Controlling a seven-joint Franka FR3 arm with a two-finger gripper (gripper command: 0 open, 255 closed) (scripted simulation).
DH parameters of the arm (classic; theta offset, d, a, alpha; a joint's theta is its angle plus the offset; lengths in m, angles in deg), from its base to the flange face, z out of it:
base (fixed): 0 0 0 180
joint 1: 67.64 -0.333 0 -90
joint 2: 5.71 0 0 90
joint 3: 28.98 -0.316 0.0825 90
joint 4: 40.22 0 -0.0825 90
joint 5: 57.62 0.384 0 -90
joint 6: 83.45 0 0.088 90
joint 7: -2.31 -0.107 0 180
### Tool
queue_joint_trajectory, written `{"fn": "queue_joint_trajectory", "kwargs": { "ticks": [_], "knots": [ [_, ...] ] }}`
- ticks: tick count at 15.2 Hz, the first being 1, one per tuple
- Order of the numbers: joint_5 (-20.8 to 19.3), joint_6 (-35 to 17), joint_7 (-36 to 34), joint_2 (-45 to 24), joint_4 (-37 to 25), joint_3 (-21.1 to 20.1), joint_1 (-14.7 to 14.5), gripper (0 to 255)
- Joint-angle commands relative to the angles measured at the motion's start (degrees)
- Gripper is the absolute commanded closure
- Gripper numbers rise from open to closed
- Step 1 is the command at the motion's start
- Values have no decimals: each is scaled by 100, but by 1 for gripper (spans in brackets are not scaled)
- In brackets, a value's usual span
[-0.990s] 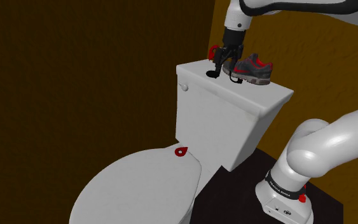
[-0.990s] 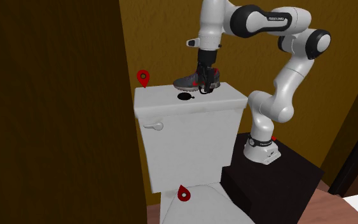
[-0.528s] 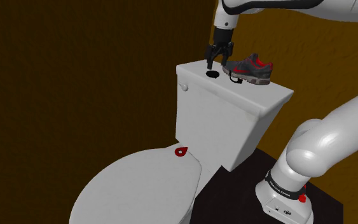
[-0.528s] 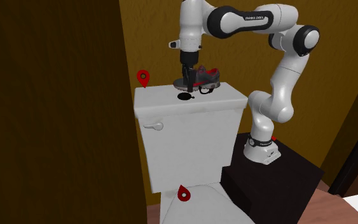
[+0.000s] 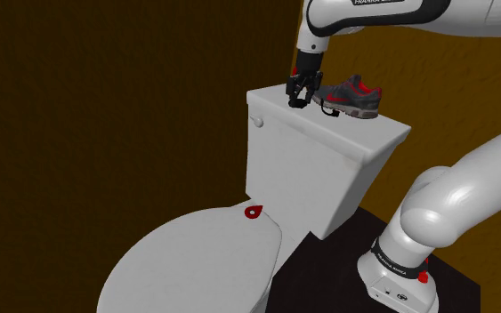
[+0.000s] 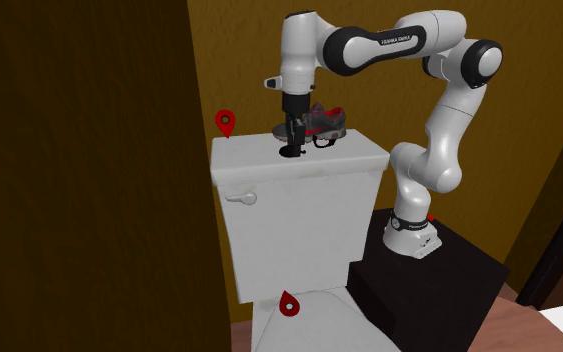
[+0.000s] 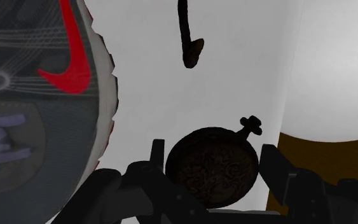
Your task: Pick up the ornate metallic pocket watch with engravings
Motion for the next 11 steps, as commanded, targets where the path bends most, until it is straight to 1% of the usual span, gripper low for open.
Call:
{"fn": "queue_joint_trajectory", "kwargs": {
  "ticks": [1, 9, 11],
  "knots": [
    [-2, -20, 5, -1, 18, 4, 2, 255],
    [2, -17, -8, -1, 15, -5, -3, 255],
    [5, 136, -5, -19, -155, -8, -5, 255]
  ]
}}
